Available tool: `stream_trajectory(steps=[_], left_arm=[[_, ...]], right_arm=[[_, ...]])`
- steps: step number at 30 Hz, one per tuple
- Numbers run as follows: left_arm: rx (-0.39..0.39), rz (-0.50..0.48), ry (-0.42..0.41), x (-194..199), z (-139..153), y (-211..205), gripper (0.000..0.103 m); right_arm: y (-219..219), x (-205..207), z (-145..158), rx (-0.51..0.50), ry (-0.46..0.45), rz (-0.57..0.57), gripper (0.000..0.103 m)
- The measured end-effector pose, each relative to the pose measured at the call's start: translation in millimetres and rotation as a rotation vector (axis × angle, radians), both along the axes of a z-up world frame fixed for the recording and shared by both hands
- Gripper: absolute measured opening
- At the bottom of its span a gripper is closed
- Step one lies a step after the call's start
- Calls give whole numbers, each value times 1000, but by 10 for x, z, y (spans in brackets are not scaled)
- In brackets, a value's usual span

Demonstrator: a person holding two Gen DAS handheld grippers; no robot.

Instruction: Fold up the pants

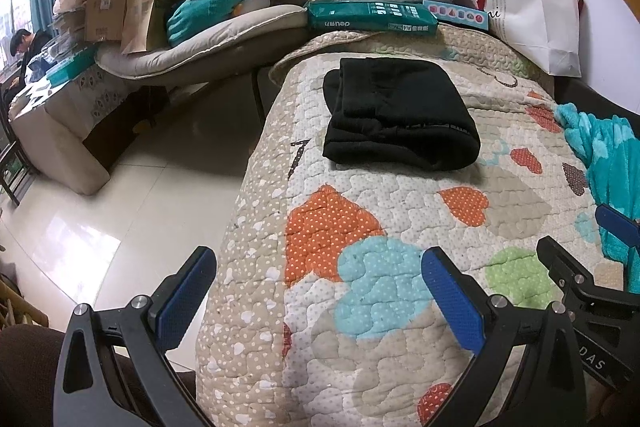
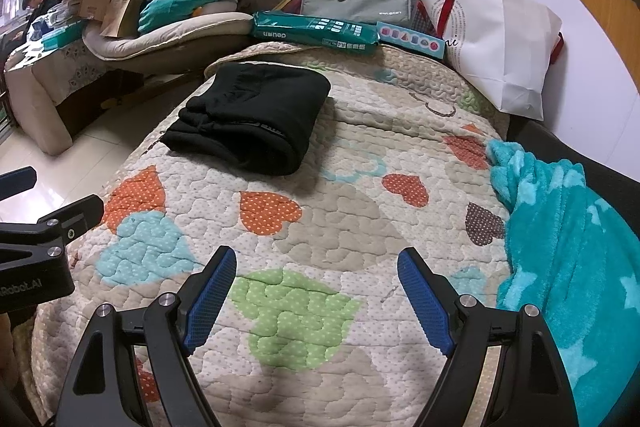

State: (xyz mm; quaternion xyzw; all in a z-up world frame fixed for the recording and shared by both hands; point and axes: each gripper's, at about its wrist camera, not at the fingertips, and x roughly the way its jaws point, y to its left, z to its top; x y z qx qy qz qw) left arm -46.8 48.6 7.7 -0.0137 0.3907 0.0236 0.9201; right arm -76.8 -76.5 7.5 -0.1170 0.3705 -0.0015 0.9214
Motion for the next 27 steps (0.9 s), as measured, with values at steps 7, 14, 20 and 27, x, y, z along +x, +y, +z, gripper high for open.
stream_trajectory(steps=[7, 14, 20, 27], left_arm=[[-10, 2, 14, -11, -48, -11, 103], [-25, 5, 29, 14, -54, 22, 103], [-34, 9, 37, 16, -71, 36, 103], [-37, 10, 43, 26, -80, 50, 103]], right_arm=[[42, -13, 0, 4, -3, 10, 87], [47, -15, -8, 5, -2, 12, 87], [53, -18, -16, 5, -2, 12, 88], [56, -22, -18, 6, -2, 10, 88]])
